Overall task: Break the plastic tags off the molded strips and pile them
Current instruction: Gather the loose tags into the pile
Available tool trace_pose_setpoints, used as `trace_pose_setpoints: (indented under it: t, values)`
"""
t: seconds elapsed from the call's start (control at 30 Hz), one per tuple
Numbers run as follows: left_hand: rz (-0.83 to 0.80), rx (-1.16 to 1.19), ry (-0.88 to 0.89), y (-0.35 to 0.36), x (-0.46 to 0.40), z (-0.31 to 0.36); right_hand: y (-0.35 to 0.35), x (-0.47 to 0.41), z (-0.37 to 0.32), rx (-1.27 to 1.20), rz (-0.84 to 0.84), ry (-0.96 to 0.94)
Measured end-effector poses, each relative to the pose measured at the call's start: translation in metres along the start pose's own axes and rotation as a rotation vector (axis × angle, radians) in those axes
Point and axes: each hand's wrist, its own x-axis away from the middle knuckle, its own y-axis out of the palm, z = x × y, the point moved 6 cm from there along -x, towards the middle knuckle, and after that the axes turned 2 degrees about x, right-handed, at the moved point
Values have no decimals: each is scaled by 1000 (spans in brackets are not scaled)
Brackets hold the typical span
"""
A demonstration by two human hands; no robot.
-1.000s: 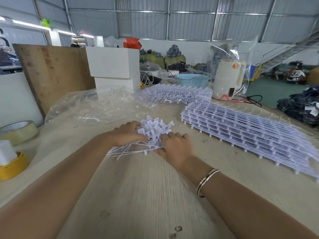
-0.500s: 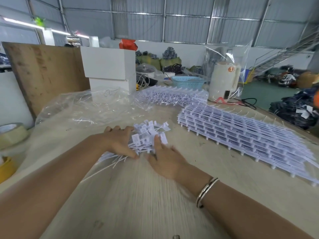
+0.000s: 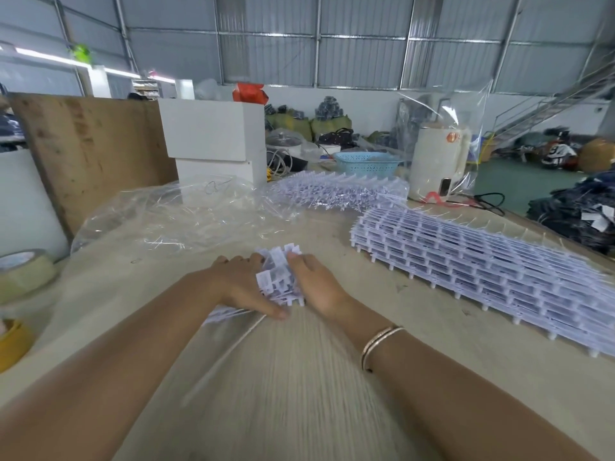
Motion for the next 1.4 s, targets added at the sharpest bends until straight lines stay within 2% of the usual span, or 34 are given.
trace_pose_setpoints:
  t: [0.1, 0.17, 0.2, 0.27, 0.33, 0.4, 0.5, 0.6, 0.77, 0.9, 1.03, 1.1, 1.17, 1.27, 1.4]
  values:
    - [69, 92, 30, -2, 1, -3, -10, -2, 1, 39, 90, 4]
    - [37, 112, 48, 0, 3, -4, -28, -9, 6, -21, 174, 20]
    - [7, 116, 47, 1, 5, -5, -32, -13, 7, -62, 172, 43]
    - [-25, 129, 32, 2, 7, -7, -23, -16, 8, -85, 59, 93]
    - [4, 175, 34, 0, 6, -8, -1, -16, 6, -54, -69, 86]
    - [36, 251, 67, -2, 5, -6, 16, -13, 1, -81, -126, 54]
    - [62, 266, 118, -4, 7, -2, 8, -9, 1, -85, -123, 69]
    - [87, 245, 137, -5, 11, -6, -18, 0, 11, 24, -72, 43]
    - [158, 314, 46, -10, 17, -39, -61, 30, 27, 193, -18, -20]
    - [-18, 373, -58, -8, 17, -57, -80, 48, 34, 329, -23, -38]
    - [-178, 246, -111, -17, 26, -52, -88, 58, 34, 563, -16, -96]
    - [-117, 98, -90, -27, 32, -40, -97, 58, 30, 699, 76, -137]
    - [53, 9, -22, -37, 36, -15, -110, 55, 25, 823, 193, -173]
    - [313, -3, 201, -41, 43, 41, -136, 40, 16, 1052, 343, -197]
    - [323, 96, 442, -23, 46, 113, -172, 17, 12, 1354, 430, -72]
